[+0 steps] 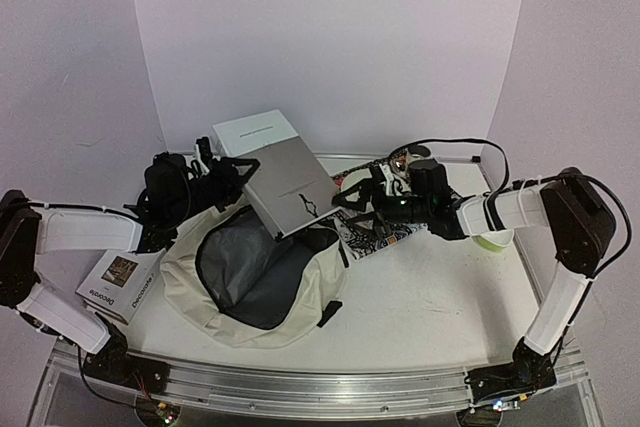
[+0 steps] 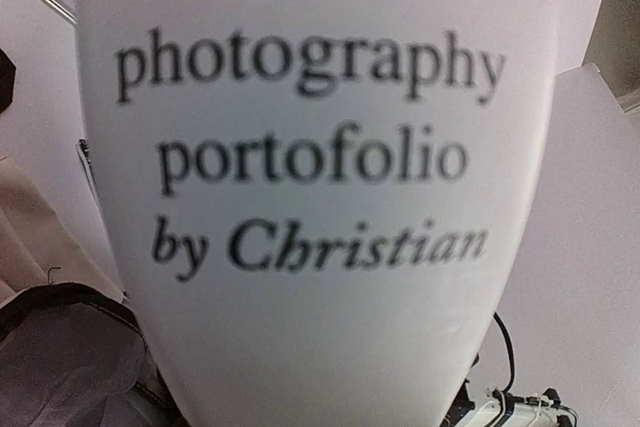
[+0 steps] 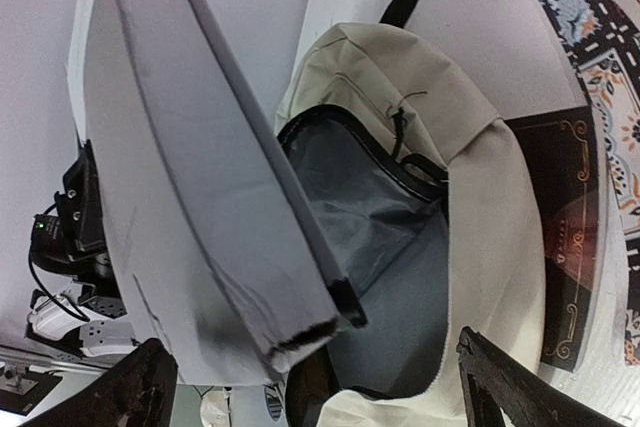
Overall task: Pack the student bag
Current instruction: Pass from the left arm to the right
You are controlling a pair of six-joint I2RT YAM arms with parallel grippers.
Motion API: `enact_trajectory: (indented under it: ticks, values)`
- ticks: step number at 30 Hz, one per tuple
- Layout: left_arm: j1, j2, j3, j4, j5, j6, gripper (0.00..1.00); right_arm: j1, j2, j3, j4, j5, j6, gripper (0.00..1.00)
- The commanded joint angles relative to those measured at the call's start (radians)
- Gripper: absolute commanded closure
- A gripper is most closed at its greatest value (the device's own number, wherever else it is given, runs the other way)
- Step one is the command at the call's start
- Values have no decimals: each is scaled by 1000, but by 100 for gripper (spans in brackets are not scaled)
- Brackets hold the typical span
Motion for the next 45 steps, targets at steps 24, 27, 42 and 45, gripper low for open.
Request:
enact_trajectory:
  ticks: [24,27,42,45]
  values:
    - [-57,5,-33,274,-6,-158,87,197,-28,-152,564,303,226,2]
    - [-68,0,-40,280,-55,-178,87,211,2,-156,684,317,266,2]
    - [-158,101,-45,442,-287,-267,87,264,55,-53,828,333,290,10]
    - [-163,135,-47,500,-288,-294,87,265,57,-40,852,322,294,15]
